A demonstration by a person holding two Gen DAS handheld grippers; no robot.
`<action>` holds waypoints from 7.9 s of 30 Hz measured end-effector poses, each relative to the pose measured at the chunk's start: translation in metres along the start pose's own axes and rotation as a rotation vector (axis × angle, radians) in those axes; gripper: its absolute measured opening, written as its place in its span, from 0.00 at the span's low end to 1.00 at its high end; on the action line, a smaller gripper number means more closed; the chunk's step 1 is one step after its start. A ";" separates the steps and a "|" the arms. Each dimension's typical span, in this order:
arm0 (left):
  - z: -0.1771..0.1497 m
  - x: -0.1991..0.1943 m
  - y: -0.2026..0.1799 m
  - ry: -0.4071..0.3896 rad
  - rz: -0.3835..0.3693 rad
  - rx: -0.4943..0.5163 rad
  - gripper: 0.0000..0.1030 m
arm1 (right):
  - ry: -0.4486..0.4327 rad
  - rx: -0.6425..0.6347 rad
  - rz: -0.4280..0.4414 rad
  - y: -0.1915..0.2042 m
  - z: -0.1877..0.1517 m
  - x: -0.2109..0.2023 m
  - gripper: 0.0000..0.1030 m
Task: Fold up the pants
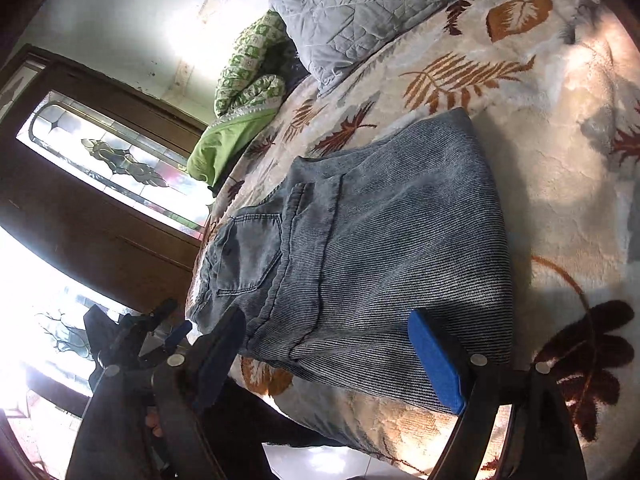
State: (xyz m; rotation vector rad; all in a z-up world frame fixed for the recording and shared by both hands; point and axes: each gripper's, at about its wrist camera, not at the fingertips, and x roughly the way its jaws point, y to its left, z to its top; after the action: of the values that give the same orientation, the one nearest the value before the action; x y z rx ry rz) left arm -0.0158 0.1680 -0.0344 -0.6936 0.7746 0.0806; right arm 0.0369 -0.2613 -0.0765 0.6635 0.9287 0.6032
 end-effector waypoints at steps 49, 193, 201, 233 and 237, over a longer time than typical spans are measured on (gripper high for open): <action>0.031 0.027 0.037 0.020 0.132 -0.084 0.10 | 0.384 0.153 0.105 0.112 0.037 0.182 0.85; -0.045 0.079 -0.138 0.364 -0.231 0.411 0.66 | -0.060 -0.015 -0.183 0.031 0.065 -0.042 0.65; -0.061 0.097 -0.120 0.446 -0.218 0.374 0.67 | 0.094 0.129 -0.253 -0.022 0.073 0.033 0.64; 0.048 0.214 -0.151 0.528 -0.349 0.132 0.83 | 0.127 -0.111 -0.104 0.005 0.001 0.015 0.65; 0.032 0.236 -0.162 0.608 -0.333 0.175 0.43 | 0.128 -0.102 -0.092 0.001 0.000 0.008 0.65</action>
State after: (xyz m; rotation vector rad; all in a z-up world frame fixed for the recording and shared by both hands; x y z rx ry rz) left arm 0.2249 0.0192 -0.0871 -0.6762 1.2168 -0.5180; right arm 0.0403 -0.2544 -0.0802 0.4922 1.0350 0.6123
